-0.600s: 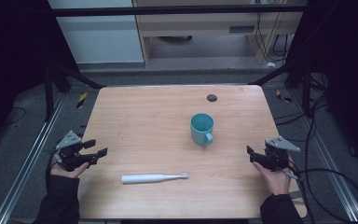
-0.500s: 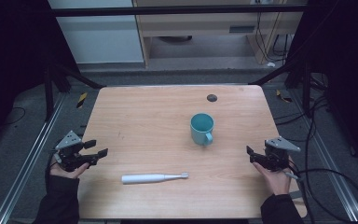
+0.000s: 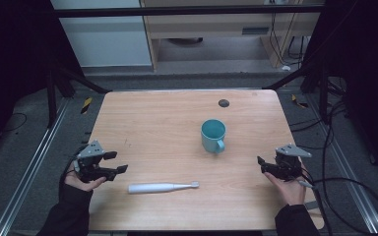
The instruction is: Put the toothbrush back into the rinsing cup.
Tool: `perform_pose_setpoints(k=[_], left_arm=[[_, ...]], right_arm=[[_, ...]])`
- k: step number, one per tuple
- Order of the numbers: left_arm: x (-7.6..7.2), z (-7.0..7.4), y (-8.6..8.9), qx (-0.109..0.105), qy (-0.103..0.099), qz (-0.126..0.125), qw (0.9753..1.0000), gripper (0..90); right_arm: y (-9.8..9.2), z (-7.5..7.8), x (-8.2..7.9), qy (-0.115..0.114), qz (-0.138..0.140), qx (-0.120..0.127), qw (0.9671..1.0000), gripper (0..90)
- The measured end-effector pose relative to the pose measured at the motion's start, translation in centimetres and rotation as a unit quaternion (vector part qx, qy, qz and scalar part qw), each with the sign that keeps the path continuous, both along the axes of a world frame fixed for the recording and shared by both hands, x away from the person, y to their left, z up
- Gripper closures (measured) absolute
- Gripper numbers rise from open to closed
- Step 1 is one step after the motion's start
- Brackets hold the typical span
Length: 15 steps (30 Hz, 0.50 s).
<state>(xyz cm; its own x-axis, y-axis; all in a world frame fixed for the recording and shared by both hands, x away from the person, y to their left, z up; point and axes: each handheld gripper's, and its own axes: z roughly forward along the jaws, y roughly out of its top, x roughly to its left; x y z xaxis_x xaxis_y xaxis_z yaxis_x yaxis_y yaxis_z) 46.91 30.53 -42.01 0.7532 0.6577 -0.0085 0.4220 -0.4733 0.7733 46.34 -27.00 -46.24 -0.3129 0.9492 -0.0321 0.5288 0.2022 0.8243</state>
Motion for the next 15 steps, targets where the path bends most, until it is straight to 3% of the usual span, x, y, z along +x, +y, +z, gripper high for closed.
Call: perform_pose_setpoints(k=[13,15], left_arm=[[0.1,-0.8,-3.0,0.043,0.028,-0.063,0.9967,29.9],[-0.1,-1.1,-4.1,0.058,0.034,-0.085,0.9942,30.4]], right_arm=[[0.2,-0.3,0.3,0.012,0.004,-0.005,0.9999,23.8],[0.3,-0.3,0.3,0.011,0.006,-0.005,0.9999,23.6]])
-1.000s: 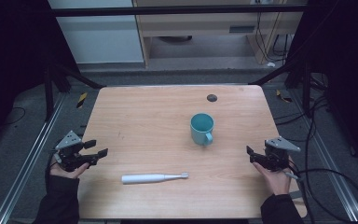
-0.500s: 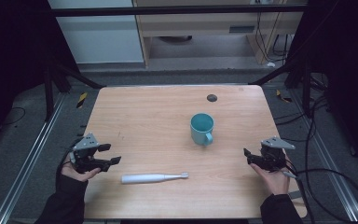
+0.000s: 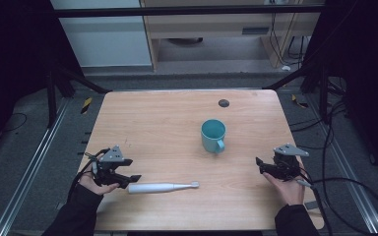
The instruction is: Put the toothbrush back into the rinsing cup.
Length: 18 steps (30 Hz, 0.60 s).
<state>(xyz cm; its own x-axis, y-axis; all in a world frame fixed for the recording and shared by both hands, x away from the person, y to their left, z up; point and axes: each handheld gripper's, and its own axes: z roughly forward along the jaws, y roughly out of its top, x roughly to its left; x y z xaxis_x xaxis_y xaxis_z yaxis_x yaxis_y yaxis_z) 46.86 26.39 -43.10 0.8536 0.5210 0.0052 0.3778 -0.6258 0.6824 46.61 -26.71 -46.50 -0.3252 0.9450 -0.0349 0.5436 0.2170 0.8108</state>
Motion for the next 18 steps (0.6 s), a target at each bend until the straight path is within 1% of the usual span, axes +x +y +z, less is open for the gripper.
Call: perform_pose_setpoints(k=[2,4,6,8,9,10,11,13,15,16,17,18], left_arm=[[0.0,0.0,-0.2,0.002,0.000,-0.004,1.0000,30.7],[-0.2,-0.1,-1.2,0.016,0.005,-0.026,0.9995,30.8],[-0.2,-0.2,-1.4,0.017,0.005,-0.029,0.9994,31.1],[-0.4,-0.2,-2.4,0.025,0.009,-0.049,0.9984,31.5],[-0.5,-0.2,-2.6,0.030,0.010,-0.055,0.9980,31.6],[-0.5,-0.2,-2.6,0.030,0.010,-0.055,0.9980,31.8],[-0.5,-0.3,-3.0,0.035,0.012,-0.064,0.9973,31.8],[-0.5,-0.6,-3.6,0.045,0.018,-0.071,0.9963,33.2],[-0.5,-0.9,-4.2,0.059,0.023,-0.083,0.9946,34.8],[-0.5,-0.9,-4.2,0.059,0.023,-0.083,0.9946,35.4],[-0.4,-1.1,-4.6,0.065,0.028,-0.091,0.9933,36.3],[-0.4,-1.2,-4.8,0.069,0.028,-0.094,0.9928,37.0]], right_arm=[[0.0,0.0,0.0,0.000,0.001,0.000,1.0000,23.5],[0.1,0.0,0.0,0.002,0.003,-0.003,1.0000,23.2],[0.1,0.0,0.1,0.002,0.003,-0.004,1.0000,23.1],[0.1,0.0,0.0,0.002,0.003,-0.006,1.0000,22.6],[0.1,0.0,0.0,0.002,0.003,-0.005,1.0000,22.6],[0.1,0.0,0.0,0.002,0.003,-0.005,1.0000,22.6],[0.2,0.0,0.0,0.002,0.003,-0.006,1.0000,22.5],[0.3,-0.1,0.1,0.007,0.003,-0.006,0.9999,22.4],[0.3,-0.2,0.1,0.008,0.005,-0.010,0.9999,22.3],[0.3,-0.2,0.1,0.008,0.005,-0.010,0.9999,22.3],[0.4,-0.2,0.1,0.007,0.007,-0.015,0.9998,22.3],[0.4,-0.2,0.1,0.007,0.007,-0.015,0.9998,22.3]])
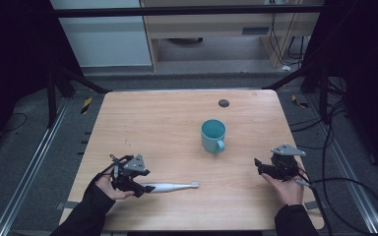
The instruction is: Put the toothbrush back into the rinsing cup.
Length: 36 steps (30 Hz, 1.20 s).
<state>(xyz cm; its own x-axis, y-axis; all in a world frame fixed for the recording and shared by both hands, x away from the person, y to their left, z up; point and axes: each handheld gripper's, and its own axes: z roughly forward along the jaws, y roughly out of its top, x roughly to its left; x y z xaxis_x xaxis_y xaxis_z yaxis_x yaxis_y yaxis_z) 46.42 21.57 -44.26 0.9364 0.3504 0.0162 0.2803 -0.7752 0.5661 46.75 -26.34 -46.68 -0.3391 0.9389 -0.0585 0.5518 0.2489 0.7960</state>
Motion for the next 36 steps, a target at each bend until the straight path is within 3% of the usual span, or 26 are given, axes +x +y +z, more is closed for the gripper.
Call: perform_pose_setpoints(k=[7,14,17,29,36], left_arm=[[0.0,-0.7,-0.9,0.028,0.008,-0.018,0.9994,43.8],[0.1,-1.7,-1.9,0.082,0.013,-0.041,0.9957,47.2],[0.2,-1.9,-2.1,0.094,0.012,-0.046,0.9944,49.2],[0.6,-2.6,-2.7,0.117,0.023,-0.067,0.9906,62.5],[0.7,-2.6,-2.9,0.116,0.029,-0.064,0.9907,65.2]], right_arm=[[0.1,-0.1,0.0,0.002,0.000,-0.002,1.0000,22.3],[0.1,-0.1,0.1,0.006,0.001,-0.005,1.0000,22.3],[0.1,-0.1,0.2,0.007,0.003,-0.006,0.9999,22.3],[0.2,-0.2,0.2,0.010,0.004,-0.010,0.9999,22.3],[0.3,-0.2,0.2,0.012,0.004,-0.009,0.9999,22.3]])
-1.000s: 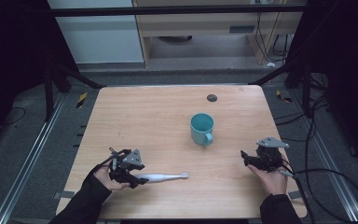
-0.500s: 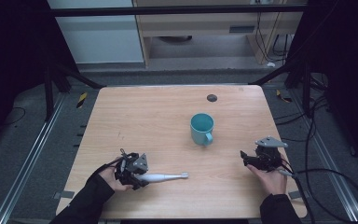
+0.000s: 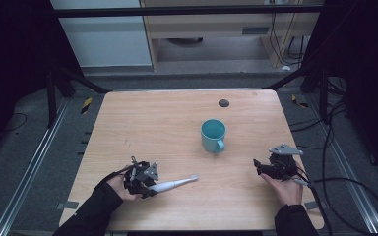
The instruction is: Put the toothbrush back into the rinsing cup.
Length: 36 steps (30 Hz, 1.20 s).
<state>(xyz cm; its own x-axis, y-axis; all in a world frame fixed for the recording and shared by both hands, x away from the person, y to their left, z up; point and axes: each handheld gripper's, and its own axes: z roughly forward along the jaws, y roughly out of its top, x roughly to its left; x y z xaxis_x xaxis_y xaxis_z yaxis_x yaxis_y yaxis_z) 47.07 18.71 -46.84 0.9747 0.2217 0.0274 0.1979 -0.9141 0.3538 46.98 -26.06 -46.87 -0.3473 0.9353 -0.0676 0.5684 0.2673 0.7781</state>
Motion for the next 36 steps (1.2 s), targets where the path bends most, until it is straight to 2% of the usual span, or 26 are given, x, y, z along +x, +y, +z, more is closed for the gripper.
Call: perform_pose_setpoints(k=[7,10,17,19,22,23,24,25,26,29,30,36], left_arm=[[0.0,0.0,0.0,-0.004,0.005,0.005,1.0000,65.6],[0.0,0.0,0.1,-0.005,0.009,0.014,0.9999,65.7],[0.5,0.6,1.0,-0.021,0.002,0.044,0.9988,65.9],[0.7,0.8,1.4,-0.021,0.001,0.062,0.9979,65.9],[1.2,0.9,2.1,-0.016,-0.004,0.102,0.9946,65.9],[1.3,0.9,2.3,-0.017,-0.004,0.112,0.9936,65.9],[1.3,0.9,2.3,-0.017,-0.004,0.112,0.9936,65.9],[1.6,0.8,2.7,-0.012,-0.005,0.135,0.9907,65.9],[1.6,0.7,2.8,-0.009,-0.005,0.143,0.9896,65.9],[1.8,0.5,3.0,0.004,-0.008,0.150,0.9887,65.9],[1.9,0.3,3.0,0.008,-0.002,0.149,0.9889,65.9],[2.0,0.2,3.0,0.006,0.005,0.147,0.9890,65.6]], right_arm=[[-0.1,0.0,0.0,-0.002,0.001,-0.004,1.0000,22.3],[0.0,0.0,0.0,0.000,0.000,-0.003,1.0000,22.3],[0.0,0.0,0.0,0.001,0.000,-0.004,1.0000,22.3],[-0.1,0.0,0.0,0.000,0.000,-0.006,1.0000,22.3],[0.0,0.0,0.0,0.001,0.000,-0.004,1.0000,22.3],[-0.1,0.0,0.0,0.000,0.000,-0.007,1.0000,22.3],[-0.1,0.0,0.0,0.000,0.000,-0.007,1.0000,22.3],[-0.1,-0.1,0.0,0.000,0.001,-0.008,1.0000,22.3],[-0.1,-0.1,0.0,0.001,0.001,-0.008,1.0000,22.3],[-0.1,-0.1,0.0,0.001,0.001,-0.008,1.0000,22.3],[-0.1,-0.1,0.0,0.001,0.002,-0.007,1.0000,22.3],[-0.1,0.0,0.0,0.003,0.000,-0.004,1.0000,22.3]])
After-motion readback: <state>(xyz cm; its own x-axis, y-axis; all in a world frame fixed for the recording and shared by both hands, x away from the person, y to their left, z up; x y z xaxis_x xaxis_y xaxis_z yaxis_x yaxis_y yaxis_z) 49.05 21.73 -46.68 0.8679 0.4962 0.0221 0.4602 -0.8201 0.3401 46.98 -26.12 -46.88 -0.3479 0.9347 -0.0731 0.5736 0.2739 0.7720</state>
